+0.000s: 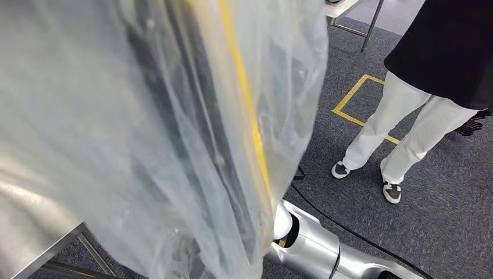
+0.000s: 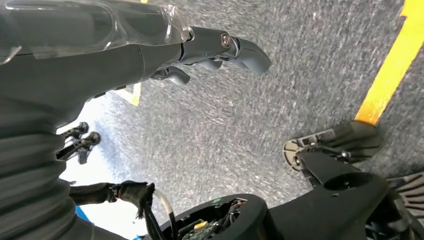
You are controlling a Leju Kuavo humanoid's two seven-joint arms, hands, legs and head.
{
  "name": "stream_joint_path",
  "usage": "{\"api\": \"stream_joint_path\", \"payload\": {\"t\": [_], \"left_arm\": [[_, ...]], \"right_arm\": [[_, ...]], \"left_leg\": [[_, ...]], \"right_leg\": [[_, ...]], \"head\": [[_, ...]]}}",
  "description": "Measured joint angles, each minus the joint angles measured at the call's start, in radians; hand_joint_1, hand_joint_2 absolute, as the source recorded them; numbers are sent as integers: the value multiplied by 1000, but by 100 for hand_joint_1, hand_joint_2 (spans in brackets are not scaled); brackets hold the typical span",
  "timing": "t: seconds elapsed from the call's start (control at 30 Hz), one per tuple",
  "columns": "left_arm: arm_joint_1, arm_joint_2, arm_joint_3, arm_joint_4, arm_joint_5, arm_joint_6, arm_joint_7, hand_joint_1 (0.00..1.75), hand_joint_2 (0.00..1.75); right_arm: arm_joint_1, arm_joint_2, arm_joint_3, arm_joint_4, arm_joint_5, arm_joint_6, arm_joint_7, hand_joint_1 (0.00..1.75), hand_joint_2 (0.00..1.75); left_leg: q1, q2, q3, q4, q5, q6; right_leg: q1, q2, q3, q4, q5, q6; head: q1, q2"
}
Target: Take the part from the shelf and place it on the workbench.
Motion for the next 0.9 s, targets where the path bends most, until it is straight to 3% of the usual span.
{"api": "stream_joint_path", "payload": {"t": [0.1,0.17,0.23,0.27,0.3,0.33,0.37,0.4,0.47,0.57,0.63,0.73,0.8,0.83,0.87,0.9], "left_arm": [[-1,3,0,0,1,-1,3,0,175],[-2,4,0,0,1,-1,5,0,175],[-6,4,1,0,2,-2,5,0,175],[-9,4,2,0,3,-2,5,0,175],[-11,4,2,0,3,-2,5,0,175],[-12,4,2,0,2,-2,6,0,175],[-10,4,2,0,2,-2,6,0,175],[-7,5,2,0,2,-2,7,0,175],[-5,6,2,0,2,-2,7,0,175],[-4,6,2,0,2,-2,7,0,175],[-4,6,2,0,1,-2,7,0,175],[0,6,2,0,1,-1,8,0,175],[3,5,2,0,1,-1,10,0,175],[4,5,2,0,1,-2,10,0,175],[5,4,2,0,1,-2,10,0,175],[6,4,2,0,1,-2,10,0,175]], "right_arm": [[-1,2,0,0,0,0,1,175,175],[-2,3,0,0,0,0,1,175,175],[-2,3,1,0,1,0,1,175,175],[-2,2,1,0,3,0,1,175,175],[-2,2,1,0,5,0,1,175,175],[-1,2,1,0,6,0,2,175,175],[-1,2,1,0,8,0,2,175,175],[-2,2,1,0,9,0,3,175,175],[-2,3,1,0,10,0,5,175,175],[0,4,1,0,12,0,7,175,175],[-1,5,1,0,12,0,6,175,175],[0,3,1,0,14,0,6,175,175],[2,1,1,0,16,1,7,175,175],[3,1,1,0,16,1,8,175,175],[3,0,1,0,17,1,8,175,175],[3,0,1,0,17,1,8,175,175]], "left_leg": [[1,2,-14,50,-11,-11],[8,5,-79,163,-41,-23],[15,7,-165,286,-95,-34],[17,8,-192,311,-112,-38],[19,9,-201,301,-109,-39],[19,9,-194,256,-80,-38],[18,10,-176,188,-29,-33],[15,10,-162,115,30,-25],[7,13,-144,21,99,-8],[5,13,-126,-4,103,11],[11,11,-105,-9,97,21],[13,11,-77,-10,75,28],[14,10,-55,-10,56,25],[14,9,-41,-10,45,23],[16,8,-25,-10,33,20],[16,8,-12,-10,21,15]], "right_leg": [[-7,1,17,0,-5,-12],[-9,2,29,0,-15,-19],[-9,2,41,0,-29,-23],[-9,3,50,0,-38,-22],[-9,3,62,0,-47,-22],[-8,3,77,0,-57,-21],[-7,4,91,-1,-68,-19],[-5,4,104,-1,-78,-17],[-3,5,116,-3,-90,-10],[-3,4,120,7,-98,6],[-3,3,94,66,-115,15],[-9,1,-29,258,-177,27],[-12,-1,-83,301,-198,32],[-13,-2,-83,270,-180,33],[-14,-3,-66,207,-140,34],[-15,-5,-41,129,-82,35]], "head": [[1,0],[1,0],[1,0],[0,0],[0,0],[0,0],[0,0],[0,0],[1,0],[2,0],[5,0],[9,0],[9,0],[10,0],[10,0],[11,0]]}}
